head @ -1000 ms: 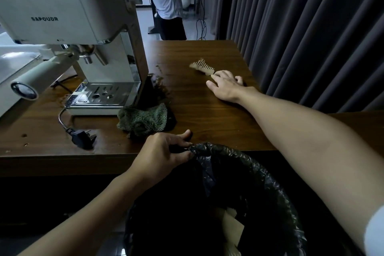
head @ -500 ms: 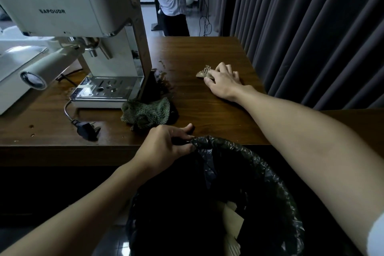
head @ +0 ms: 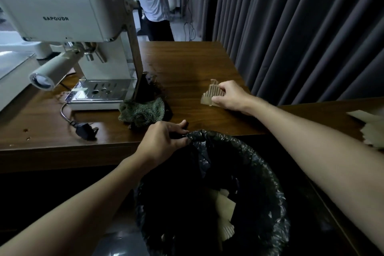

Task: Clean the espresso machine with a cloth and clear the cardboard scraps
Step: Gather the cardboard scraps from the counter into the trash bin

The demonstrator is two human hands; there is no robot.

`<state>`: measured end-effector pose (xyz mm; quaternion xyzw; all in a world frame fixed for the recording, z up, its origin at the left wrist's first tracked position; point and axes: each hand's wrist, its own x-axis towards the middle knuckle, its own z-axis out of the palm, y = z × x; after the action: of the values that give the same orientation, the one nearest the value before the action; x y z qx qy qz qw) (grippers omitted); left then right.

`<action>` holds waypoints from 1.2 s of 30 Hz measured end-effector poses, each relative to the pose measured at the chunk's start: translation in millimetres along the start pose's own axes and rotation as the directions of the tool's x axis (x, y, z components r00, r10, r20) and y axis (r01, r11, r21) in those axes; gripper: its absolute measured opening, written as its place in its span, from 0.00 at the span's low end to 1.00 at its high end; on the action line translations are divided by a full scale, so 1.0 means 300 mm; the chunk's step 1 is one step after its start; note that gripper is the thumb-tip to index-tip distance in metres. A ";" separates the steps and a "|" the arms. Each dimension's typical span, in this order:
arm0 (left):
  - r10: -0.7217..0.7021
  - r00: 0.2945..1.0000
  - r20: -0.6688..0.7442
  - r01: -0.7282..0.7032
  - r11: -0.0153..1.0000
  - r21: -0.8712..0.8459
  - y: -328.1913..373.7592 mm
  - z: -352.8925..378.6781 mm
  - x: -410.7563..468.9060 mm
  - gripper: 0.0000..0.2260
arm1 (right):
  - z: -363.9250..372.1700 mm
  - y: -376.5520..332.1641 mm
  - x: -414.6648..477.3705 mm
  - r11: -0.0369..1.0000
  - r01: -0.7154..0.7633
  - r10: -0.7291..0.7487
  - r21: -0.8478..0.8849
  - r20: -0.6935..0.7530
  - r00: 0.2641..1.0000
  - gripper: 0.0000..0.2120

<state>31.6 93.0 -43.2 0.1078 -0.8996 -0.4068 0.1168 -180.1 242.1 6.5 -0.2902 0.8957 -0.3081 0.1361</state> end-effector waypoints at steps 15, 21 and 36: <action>0.246 0.951 0.187 -0.224 0.966 -0.130 0.155 0.010 -0.026 0.06 | -0.056 -0.033 -0.830 0.969 -0.227 0.188 -0.094 -0.313 0.931 0.24; 0.368 0.869 0.331 -0.303 0.925 -0.231 0.289 0.056 -0.084 0.03 | -0.048 -0.019 -1.080 0.902 -0.428 0.390 -0.061 -0.312 0.867 0.20; 0.302 0.725 0.620 -0.131 0.943 -0.306 0.518 0.148 -0.300 0.10 | -0.042 0.090 -1.566 0.831 -0.550 0.516 0.083 -0.486 0.706 0.09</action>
<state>88.6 250.7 34.9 -0.1638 -0.8327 -0.5077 -0.1482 176.0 549.0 29.6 0.0640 0.9553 -0.2879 -0.0217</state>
